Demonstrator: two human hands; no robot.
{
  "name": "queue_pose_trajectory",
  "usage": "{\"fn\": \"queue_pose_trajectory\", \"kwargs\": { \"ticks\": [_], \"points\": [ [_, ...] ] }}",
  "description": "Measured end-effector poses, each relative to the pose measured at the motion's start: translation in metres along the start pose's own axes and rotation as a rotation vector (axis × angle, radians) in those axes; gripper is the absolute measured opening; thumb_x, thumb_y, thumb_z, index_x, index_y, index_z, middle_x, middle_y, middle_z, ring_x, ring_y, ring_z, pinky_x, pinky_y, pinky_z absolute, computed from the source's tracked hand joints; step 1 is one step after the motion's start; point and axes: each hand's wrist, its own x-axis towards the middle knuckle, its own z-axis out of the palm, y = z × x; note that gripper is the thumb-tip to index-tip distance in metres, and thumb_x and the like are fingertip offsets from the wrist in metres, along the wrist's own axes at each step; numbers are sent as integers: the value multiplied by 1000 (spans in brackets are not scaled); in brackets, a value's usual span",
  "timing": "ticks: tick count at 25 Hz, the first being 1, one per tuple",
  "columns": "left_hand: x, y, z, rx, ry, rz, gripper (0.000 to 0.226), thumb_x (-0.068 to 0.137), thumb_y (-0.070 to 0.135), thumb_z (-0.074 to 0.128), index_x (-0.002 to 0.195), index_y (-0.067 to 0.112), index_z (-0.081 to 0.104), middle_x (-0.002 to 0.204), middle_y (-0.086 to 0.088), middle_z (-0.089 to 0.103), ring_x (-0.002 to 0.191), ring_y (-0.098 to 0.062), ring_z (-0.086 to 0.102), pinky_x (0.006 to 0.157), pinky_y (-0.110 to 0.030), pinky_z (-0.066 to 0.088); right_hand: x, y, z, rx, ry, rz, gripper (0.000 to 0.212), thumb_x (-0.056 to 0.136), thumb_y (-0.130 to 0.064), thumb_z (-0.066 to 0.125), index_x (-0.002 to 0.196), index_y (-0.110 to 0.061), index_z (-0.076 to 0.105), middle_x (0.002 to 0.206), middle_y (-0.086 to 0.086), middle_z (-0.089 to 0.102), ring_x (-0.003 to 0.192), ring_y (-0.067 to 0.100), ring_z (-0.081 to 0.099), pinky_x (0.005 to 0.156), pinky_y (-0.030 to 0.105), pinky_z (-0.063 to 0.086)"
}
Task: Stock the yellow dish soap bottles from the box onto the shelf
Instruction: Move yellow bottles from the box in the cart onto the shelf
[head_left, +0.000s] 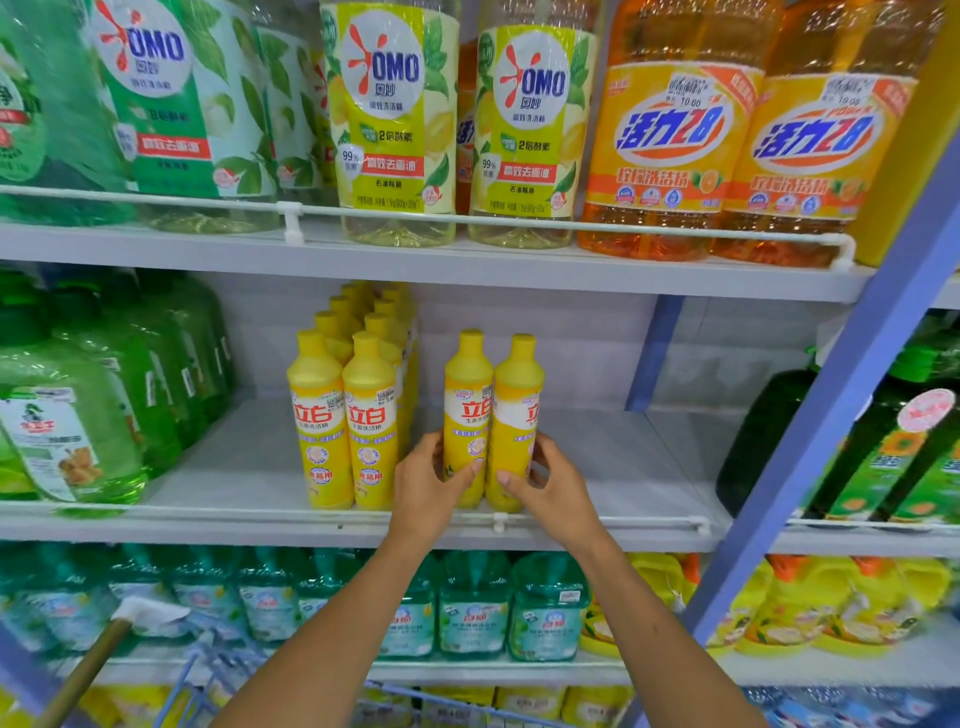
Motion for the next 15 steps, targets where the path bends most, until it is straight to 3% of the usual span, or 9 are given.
{"fn": "queue_pose_trajectory", "kwargs": {
  "ticks": [3, 8, 12, 15],
  "points": [
    [-1, 2, 1, 13, -10, -16, 58, 77, 35, 86, 126, 21, 58, 115, 8, 71, 101, -5, 67, 88, -33, 59, 2, 1, -1, -21, 26, 28, 60, 80, -23, 85, 133, -16, 57, 122, -6, 70, 108, 1, 67, 97, 28, 56],
    [0, 4, 4, 43, 17, -45, 57, 75, 35, 87, 122, 19, 59, 113, 4, 71, 101, -11, 68, 88, -40, 60, 5, -8, 11, -134, 202, 43, 68, 65, -39, 94, 118, -22, 56, 106, -13, 68, 92, -4, 66, 73, 9, 52],
    [6, -6, 5, 101, 17, -18, 53, 77, 43, 83, 123, 24, 61, 112, 5, 71, 100, -12, 68, 87, -43, 60, 2, -1, 6, -96, 80, 13, 70, 74, -35, 89, 133, -23, 55, 121, -13, 68, 108, 2, 66, 90, 23, 57],
    [7, -6, 7, 103, 9, -14, 52, 80, 37, 82, 126, 23, 60, 116, 4, 71, 103, -12, 68, 90, -43, 59, 3, -1, 5, -145, 73, 33, 62, 77, -30, 87, 130, -21, 59, 118, -10, 70, 105, 4, 67, 95, 30, 57]
  ]
}}
